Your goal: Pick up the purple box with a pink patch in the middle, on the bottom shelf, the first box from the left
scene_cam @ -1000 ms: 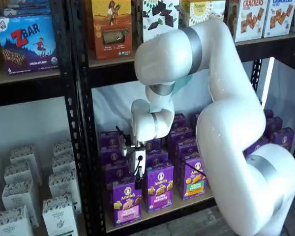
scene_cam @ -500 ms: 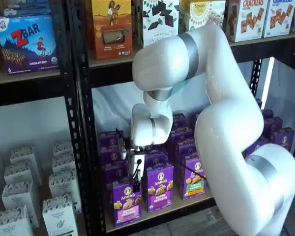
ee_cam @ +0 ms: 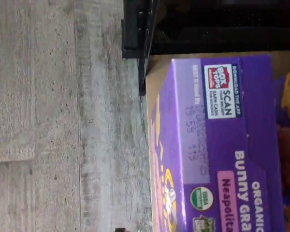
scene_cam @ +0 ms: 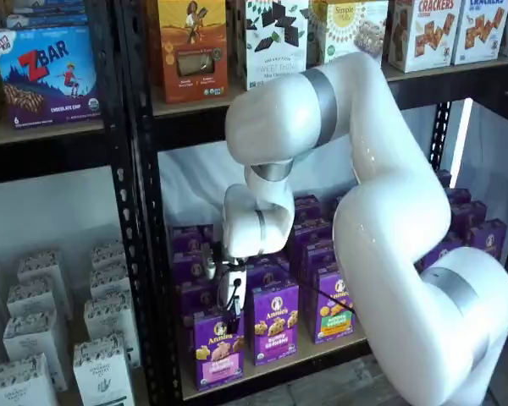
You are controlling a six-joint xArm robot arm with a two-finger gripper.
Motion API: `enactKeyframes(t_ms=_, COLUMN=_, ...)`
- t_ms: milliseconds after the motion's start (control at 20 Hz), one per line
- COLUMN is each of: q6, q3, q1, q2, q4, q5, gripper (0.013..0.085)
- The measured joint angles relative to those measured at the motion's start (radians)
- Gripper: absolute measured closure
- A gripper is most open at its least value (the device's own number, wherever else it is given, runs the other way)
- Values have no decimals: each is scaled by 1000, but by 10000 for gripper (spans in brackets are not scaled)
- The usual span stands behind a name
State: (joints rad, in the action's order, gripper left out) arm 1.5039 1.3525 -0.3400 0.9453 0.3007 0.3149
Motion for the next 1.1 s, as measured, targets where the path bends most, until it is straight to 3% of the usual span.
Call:
enactKeyframes(t_ms=500, q6=-78, q3=23, q1=4, q2=28, q4=-89, q5=-11, gripper=130)
enactKeyframes(t_ms=1100, q6=-65, q3=-4, q1=17, q2=0, q4=-88, q5=0, gripper=130)
